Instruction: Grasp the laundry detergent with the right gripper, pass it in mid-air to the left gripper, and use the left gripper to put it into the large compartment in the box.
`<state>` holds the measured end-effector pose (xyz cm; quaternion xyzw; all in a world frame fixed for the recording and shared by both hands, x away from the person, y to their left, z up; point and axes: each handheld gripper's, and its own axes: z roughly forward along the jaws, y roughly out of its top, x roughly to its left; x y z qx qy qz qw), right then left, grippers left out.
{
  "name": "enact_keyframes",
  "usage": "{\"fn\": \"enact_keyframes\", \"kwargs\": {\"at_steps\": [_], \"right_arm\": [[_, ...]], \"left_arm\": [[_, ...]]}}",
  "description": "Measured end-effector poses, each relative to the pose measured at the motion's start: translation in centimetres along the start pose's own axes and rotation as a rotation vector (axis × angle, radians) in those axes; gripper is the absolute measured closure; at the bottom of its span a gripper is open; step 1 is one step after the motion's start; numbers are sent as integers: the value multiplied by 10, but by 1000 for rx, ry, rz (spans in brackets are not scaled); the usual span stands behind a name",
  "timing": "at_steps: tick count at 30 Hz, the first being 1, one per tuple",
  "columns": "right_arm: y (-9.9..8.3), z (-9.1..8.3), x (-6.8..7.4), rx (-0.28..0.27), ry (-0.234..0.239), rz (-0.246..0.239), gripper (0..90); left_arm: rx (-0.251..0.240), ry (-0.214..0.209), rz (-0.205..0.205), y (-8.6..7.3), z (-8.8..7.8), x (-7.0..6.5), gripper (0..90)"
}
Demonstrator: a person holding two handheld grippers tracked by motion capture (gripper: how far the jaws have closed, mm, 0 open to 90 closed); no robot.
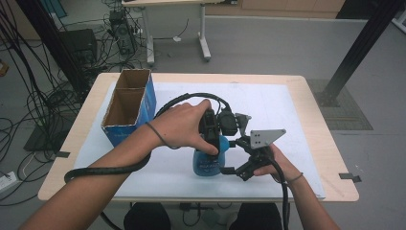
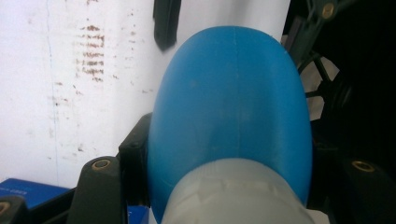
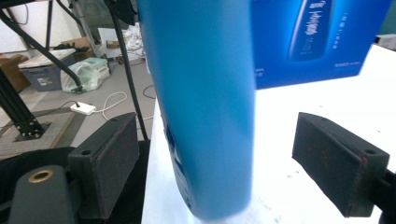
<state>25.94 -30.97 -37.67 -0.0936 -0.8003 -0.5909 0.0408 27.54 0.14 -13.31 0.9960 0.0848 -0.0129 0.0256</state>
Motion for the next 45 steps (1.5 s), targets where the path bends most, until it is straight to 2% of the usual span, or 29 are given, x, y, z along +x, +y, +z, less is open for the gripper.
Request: {"fn": "enact_keyframes", "kwargs": {"at_steps": [3,4,8,13,14,15,17,24,29,37,44,45], "right_arm": [[-1,-8,1,4,-10,3,140],[-3,-18,2,8,-26,8,139],[-7,-34,5,19,-59,17,135],[-17,-56,11,27,-134,42,126],[-17,-56,11,27,-134,42,126],[-21,-64,14,29,-162,54,125],[-24,-71,15,26,-177,63,125],[-30,-93,23,15,-254,75,124],[-33,-102,26,10,-278,81,124],[-36,-106,30,3,-309,85,123],[-38,-107,30,-3,-322,87,122],[-38,-107,30,-2,-323,87,121]], "left_arm": [[-1,-4,2,0,0,0,377],[3,-4,2,0,0,0,377],[-7,-1,2,-1,0,-1,377],[-5,4,-6,-2,0,-2,377],[-5,4,-6,-2,0,-2,377],[-2,3,-5,-1,0,-2,377],[-14,3,-4,-3,0,-2,377],[-12,13,-13,-4,0,-3,377],[4,6,-11,-1,1,-3,376],[-8,1,-27,-2,-1,-1,376],[-20,10,-92,-3,-2,1,377],[-9,13,-102,-2,-2,1,377]]}}
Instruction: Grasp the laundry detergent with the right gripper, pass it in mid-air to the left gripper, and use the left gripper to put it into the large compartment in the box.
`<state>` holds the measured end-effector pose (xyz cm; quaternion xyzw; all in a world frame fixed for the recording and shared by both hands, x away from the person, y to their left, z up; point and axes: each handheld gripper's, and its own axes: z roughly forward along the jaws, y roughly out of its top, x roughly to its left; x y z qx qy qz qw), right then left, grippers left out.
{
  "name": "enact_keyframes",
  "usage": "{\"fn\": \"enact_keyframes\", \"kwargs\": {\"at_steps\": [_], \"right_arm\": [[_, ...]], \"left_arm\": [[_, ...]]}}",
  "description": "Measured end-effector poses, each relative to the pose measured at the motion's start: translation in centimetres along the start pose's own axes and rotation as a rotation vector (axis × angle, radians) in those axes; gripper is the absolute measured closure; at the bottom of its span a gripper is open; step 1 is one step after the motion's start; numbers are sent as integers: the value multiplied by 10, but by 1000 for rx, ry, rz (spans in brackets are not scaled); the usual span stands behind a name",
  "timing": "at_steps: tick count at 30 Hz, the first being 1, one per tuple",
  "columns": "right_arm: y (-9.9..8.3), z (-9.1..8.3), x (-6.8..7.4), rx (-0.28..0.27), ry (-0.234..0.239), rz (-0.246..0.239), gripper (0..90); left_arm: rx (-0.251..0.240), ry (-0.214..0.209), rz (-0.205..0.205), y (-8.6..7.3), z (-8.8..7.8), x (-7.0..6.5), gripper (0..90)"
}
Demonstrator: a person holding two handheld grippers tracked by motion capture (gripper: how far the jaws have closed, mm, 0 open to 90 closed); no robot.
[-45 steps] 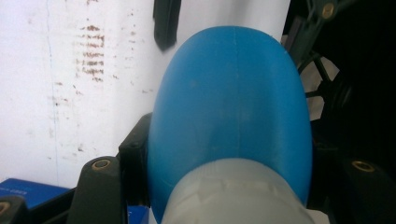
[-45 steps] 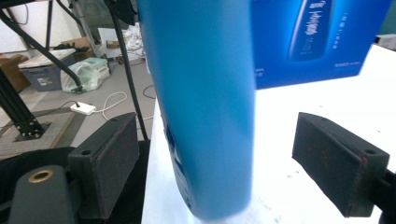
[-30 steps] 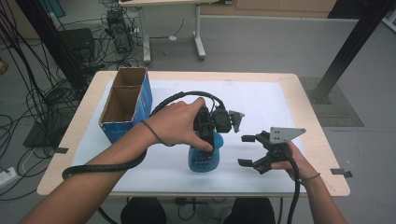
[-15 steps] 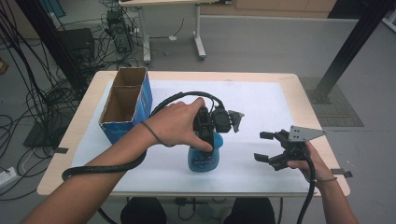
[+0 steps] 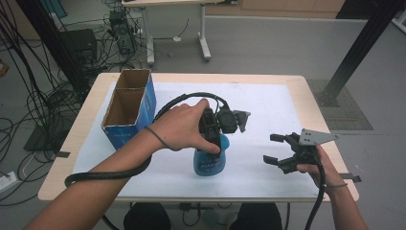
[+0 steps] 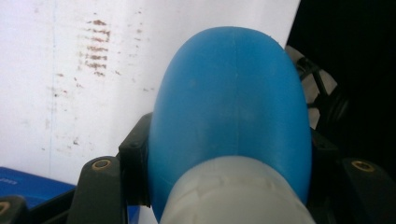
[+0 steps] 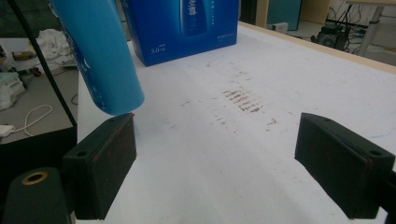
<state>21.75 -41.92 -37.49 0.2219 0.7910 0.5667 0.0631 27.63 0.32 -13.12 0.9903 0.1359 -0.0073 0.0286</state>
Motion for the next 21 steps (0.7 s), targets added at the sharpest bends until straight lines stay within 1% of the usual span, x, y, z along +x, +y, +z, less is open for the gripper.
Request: {"fn": "enact_keyframes", "kwargs": {"at_steps": [1,2,3,5,6,7,8,9,10,12,13,14,15,16,17,18,19,20,21], "right_arm": [[-1,0,0,-1,-2,1,121],[-1,0,0,-1,-3,3,121],[-2,0,0,-4,-3,4,121],[-3,1,-1,-7,-4,9,121],[-4,1,-1,-7,-5,10,120],[-4,1,-1,-9,-9,13,120],[-5,1,-2,-10,-9,17,120],[-6,1,-2,-13,-10,18,120],[-7,1,-2,-16,-14,23,120],[-7,1,-3,-17,-19,26,120],[-8,0,-3,-19,-24,27,119],[-8,0,-3,-21,-26,29,119],[-8,0,-3,-23,-28,32,119],[-8,0,-3,-23,-30,33,119],[-8,-1,-4,-22,-31,32,119],[-9,-1,-4,-21,-31,33,118],[-9,-1,-3,-19,-34,34,119],[-9,-1,-3,-17,-35,33,118],[-10,-1,-3,-19,-38,36,118]], "left_arm": [[-3,5,-9,0,0,0,377],[-4,6,-30,0,0,2,377],[0,8,-30,0,0,3,377],[-15,10,-63,-3,-1,6,377],[-11,17,-65,-2,-1,6,377],[-14,22,-81,-2,-2,6,376],[-18,23,-112,-3,-1,7,377],[-8,24,-122,-1,-1,8,377],[-16,29,-141,-2,-1,9,377],[-15,25,-198,-2,0,14,377],[-21,28,-206,-3,0,14,377],[-19,26,-237,-3,1,17,377],[-17,24,-258,-2,2,19,377],[-15,26,-267,-2,3,20,377],[-2,22,-307,0,4,23,377],[-2,22,-307,0,4,23,377],[-7,28,-329,-1,5,24,377],[-2,25,-360,-1,5,26,377],[0,26,-379,0,5,27,377]]}}
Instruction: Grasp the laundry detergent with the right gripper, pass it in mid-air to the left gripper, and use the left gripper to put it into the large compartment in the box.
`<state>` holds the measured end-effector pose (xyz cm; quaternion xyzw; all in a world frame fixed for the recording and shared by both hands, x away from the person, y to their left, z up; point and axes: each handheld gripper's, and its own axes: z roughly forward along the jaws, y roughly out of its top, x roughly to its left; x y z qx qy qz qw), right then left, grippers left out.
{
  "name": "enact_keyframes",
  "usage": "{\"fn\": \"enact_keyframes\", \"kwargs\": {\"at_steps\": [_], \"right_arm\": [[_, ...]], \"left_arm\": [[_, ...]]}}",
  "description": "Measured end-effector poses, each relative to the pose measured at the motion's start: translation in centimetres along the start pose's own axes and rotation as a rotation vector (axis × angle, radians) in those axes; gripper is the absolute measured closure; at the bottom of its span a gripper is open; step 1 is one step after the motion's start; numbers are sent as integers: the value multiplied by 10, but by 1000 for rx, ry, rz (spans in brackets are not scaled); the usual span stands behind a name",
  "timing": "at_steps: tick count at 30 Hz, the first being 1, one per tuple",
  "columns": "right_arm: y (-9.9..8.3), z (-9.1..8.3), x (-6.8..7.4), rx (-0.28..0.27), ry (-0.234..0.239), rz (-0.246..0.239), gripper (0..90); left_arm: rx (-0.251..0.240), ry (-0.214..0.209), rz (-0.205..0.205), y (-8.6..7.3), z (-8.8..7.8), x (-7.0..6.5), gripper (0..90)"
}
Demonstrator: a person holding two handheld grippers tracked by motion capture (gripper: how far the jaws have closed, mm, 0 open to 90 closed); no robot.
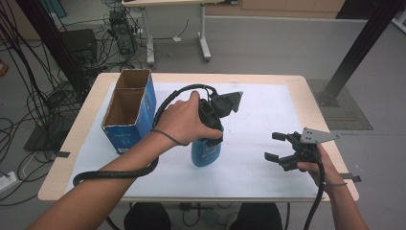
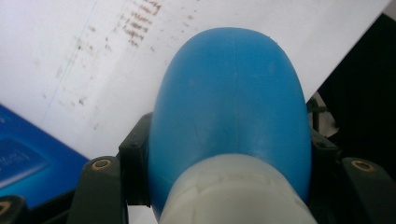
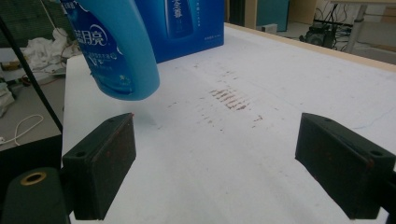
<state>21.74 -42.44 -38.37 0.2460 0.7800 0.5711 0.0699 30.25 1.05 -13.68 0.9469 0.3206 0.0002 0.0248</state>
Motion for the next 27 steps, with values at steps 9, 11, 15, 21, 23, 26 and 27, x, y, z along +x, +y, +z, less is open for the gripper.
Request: {"fn": "enact_keyframes", "kwargs": {"at_steps": [9,11,15,21,23,26,27], "right_arm": [[-2,0,0,5,-12,9,118],[-2,0,0,7,-13,8,118],[-2,0,0,16,-21,9,118],[0,0,1,5,-36,7,116],[0,1,1,4,-38,5,116],[1,2,2,7,-39,3,116],[2,3,2,7,-39,2,116]], "left_arm": [[2,-14,-113,3,-5,13,377],[-1,-23,-133,3,-8,17,377],[-16,-17,-149,2,-13,20,378],[-13,-4,-168,4,-25,21,377],[-18,-1,-172,4,-32,23,377],[-29,-5,-189,3,-43,28,377],[-26,-5,-187,3,-45,29,377]]}}
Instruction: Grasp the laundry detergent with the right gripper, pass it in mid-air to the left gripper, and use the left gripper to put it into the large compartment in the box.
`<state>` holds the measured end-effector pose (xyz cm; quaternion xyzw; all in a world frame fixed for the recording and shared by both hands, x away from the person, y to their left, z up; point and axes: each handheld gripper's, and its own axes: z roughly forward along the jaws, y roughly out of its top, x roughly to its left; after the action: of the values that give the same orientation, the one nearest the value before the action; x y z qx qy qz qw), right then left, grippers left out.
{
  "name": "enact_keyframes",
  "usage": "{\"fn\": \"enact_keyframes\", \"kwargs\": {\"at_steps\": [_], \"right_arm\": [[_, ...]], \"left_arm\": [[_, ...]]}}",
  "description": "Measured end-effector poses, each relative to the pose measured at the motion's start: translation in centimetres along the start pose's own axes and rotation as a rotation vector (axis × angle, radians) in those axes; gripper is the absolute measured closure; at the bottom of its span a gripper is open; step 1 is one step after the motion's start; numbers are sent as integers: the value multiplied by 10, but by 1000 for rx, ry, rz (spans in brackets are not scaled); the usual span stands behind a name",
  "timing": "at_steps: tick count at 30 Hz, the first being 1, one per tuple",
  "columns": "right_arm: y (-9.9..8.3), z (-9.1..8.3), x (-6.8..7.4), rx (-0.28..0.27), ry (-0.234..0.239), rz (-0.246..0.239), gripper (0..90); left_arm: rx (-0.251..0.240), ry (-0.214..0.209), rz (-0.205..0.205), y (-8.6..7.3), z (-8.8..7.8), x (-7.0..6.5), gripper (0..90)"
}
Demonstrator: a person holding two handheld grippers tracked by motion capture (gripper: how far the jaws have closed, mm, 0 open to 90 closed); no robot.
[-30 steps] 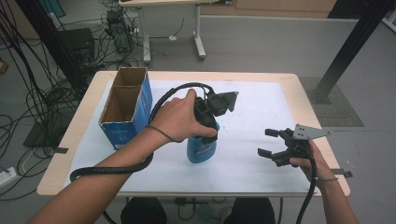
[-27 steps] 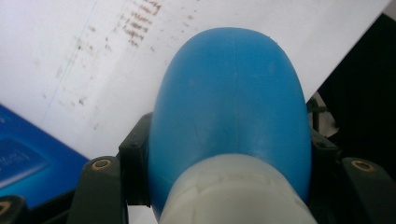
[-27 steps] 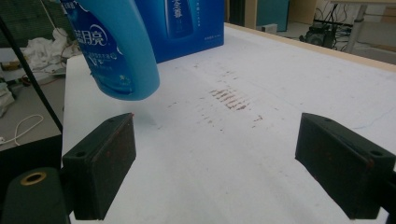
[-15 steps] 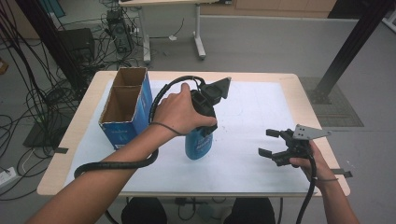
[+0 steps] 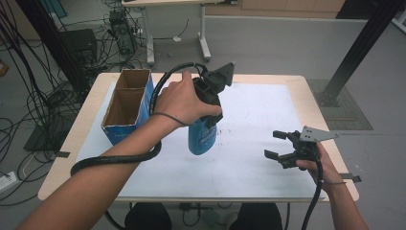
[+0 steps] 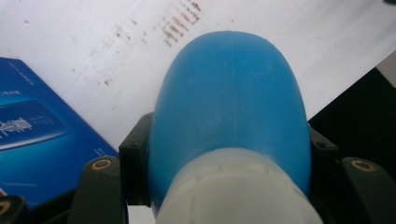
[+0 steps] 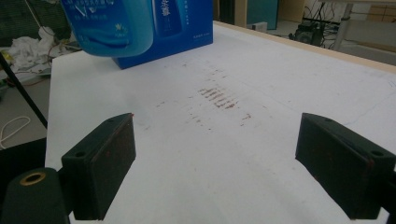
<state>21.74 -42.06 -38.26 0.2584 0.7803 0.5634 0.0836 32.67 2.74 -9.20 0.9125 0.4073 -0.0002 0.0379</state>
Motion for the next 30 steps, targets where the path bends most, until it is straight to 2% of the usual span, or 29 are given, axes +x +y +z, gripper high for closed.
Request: {"fn": "enact_keyframes", "kwargs": {"at_steps": [5,13,25,30], "right_arm": [[1,2,1,2,0,-6,116],[5,4,5,3,-1,-13,115],[7,5,9,-3,-7,-17,115],[8,6,10,-4,-5,-20,115]], "left_arm": [[-12,-2,-28,0,-14,5,377],[-26,18,-43,2,-40,6,378],[-48,22,-81,11,-78,19,377],[-69,16,-129,15,-83,25,377]]}}
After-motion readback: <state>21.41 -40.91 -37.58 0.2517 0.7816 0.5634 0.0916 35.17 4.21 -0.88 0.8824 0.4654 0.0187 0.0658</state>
